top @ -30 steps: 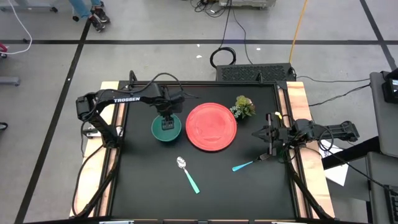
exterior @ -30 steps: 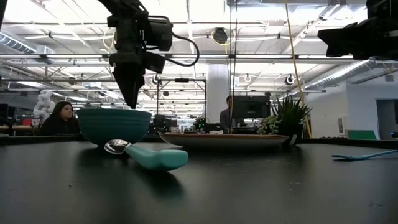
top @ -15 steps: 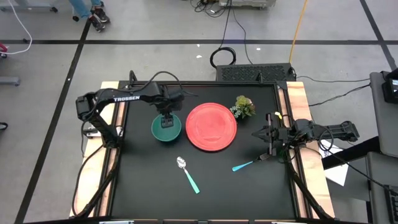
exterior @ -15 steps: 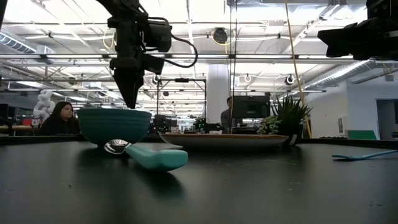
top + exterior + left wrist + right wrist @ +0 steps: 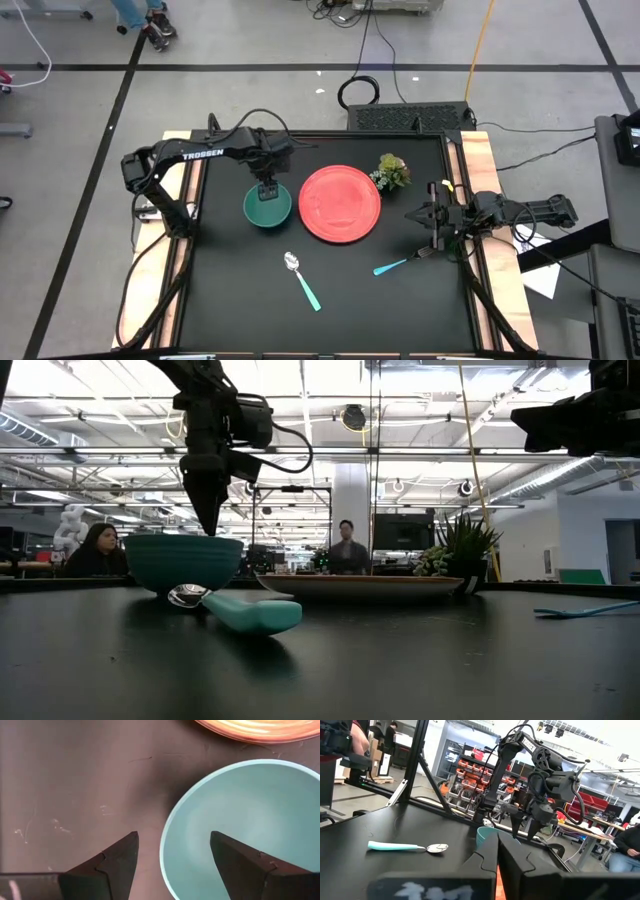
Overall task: Set table place
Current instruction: Stack the green bowl on the orange plate
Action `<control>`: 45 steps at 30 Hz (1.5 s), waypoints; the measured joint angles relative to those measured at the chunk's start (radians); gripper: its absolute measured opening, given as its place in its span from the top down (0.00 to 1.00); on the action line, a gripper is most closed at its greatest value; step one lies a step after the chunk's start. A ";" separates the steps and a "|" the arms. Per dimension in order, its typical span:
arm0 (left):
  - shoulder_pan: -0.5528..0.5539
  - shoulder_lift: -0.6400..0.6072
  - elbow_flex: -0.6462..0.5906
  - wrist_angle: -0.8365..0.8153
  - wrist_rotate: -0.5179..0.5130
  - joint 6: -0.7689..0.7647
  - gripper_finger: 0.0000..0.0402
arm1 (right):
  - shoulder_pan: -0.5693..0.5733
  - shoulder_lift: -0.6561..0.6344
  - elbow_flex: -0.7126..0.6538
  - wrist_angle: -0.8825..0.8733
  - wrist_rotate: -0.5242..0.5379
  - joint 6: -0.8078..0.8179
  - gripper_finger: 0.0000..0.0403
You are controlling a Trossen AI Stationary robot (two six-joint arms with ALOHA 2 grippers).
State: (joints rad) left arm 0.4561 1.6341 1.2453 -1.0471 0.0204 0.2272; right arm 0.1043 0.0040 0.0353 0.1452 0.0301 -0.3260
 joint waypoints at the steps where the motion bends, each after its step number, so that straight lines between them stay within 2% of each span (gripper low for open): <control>1: 0.000 0.000 0.000 0.000 0.007 0.000 0.37 | 0.000 0.000 0.000 0.000 0.000 0.000 1.00; 16: 0.000 0.000 -0.081 0.026 0.024 0.001 0.37 | 0.000 0.000 0.000 0.000 0.000 0.000 1.00; 36: 0.014 0.000 -0.089 0.093 0.000 0.029 0.37 | 0.000 0.000 0.000 0.000 0.000 0.000 1.00; 45: 0.034 0.003 -0.149 0.131 -0.003 0.034 0.37 | 0.000 0.000 0.000 0.000 0.000 0.000 1.00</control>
State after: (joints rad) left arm 0.4898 1.6369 1.0966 -0.9157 0.0170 0.2609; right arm 0.1043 0.0040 0.0350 0.1452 0.0298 -0.3255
